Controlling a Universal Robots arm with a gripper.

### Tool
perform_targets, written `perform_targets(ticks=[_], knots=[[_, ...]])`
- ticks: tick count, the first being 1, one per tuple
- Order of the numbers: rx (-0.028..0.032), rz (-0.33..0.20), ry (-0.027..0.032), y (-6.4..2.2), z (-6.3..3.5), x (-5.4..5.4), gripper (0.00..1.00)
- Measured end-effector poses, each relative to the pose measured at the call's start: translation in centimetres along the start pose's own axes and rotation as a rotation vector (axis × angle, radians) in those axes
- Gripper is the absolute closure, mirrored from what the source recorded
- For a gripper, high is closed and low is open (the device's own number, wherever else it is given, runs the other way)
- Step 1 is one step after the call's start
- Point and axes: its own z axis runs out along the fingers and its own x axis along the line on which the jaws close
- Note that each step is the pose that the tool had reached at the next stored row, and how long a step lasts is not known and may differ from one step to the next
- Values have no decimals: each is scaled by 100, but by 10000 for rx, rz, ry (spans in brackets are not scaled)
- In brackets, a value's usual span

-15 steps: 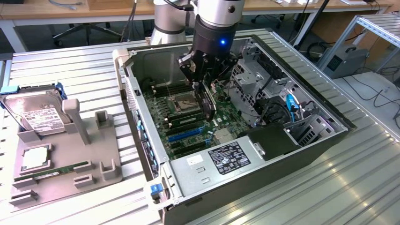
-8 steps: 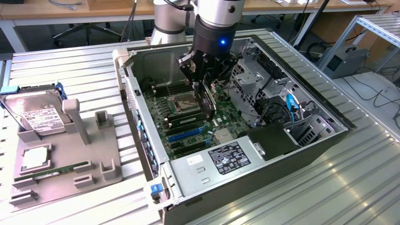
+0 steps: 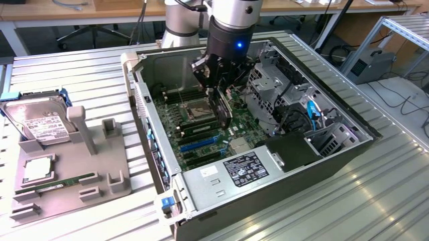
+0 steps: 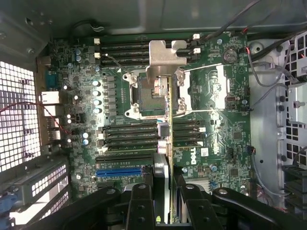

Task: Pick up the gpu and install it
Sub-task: 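Insert the gpu into the slot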

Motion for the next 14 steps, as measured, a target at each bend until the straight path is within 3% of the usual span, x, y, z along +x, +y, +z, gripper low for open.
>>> perform_targets(ticks=[14], knots=[[-28,-1095,30,0,0,-2,73]])
